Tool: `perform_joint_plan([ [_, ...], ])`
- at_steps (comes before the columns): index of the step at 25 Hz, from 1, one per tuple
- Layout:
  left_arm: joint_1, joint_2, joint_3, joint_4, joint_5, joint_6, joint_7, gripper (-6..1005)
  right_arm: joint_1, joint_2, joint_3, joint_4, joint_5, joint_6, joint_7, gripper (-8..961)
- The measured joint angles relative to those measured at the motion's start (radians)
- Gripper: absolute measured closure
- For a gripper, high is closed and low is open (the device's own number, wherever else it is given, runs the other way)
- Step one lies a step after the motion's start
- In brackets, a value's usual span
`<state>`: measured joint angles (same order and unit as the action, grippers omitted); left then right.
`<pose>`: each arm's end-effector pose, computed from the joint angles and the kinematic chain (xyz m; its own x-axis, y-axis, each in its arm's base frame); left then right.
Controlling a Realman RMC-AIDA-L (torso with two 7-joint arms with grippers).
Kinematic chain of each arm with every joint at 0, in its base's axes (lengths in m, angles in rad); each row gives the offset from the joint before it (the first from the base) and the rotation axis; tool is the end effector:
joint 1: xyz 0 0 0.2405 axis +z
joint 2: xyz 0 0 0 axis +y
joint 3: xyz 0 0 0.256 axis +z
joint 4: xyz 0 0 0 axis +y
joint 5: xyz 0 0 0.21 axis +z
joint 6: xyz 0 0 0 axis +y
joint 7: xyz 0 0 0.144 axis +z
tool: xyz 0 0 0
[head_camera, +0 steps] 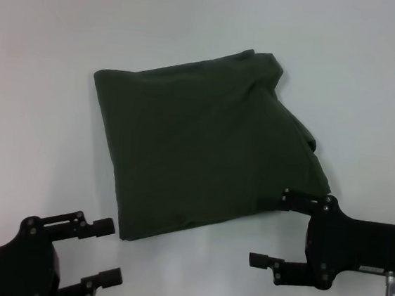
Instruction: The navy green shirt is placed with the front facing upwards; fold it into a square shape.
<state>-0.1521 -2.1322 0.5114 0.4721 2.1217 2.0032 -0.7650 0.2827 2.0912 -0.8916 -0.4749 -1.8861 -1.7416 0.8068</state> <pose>-0.3111 0.1495 -0.0242 0.6719 0.1721 0.7204 0.3176 -0.9456 -0.0703 0.2976 0.2117 -0.0450 0.8144 -0.1051 -0.5707 -0.1828 -0.9799 -0.0803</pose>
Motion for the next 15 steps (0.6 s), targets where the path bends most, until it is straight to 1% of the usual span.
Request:
perform_joint_plan([
  [2,-0.007,0.010,0.012,0.003,0.010,0.001,-0.003,419,0.001,0.000,0.000,0.016,-0.006,0.006,-0.015,119],
  [4,-0.019,0.015,0.027,0.008,0.030,0.001,-0.004,419,0.002,0.000,0.000,0.023,-0.008,0.008,-0.027,119],
  [9,-0.083,0.025,0.059,0.000,0.078,-0.004,-0.044,420,0.016,0.000,-0.004,0.046,-0.009,0.006,-0.040,120],
  [12,-0.107,0.019,0.072,-0.007,0.079,-0.012,-0.071,417,0.022,0.000,-0.015,0.056,-0.010,0.018,-0.041,121],
  [15,-0.107,0.013,0.063,-0.008,0.073,-0.025,-0.072,414,0.022,0.000,-0.018,0.063,-0.010,0.024,-0.050,121],
])
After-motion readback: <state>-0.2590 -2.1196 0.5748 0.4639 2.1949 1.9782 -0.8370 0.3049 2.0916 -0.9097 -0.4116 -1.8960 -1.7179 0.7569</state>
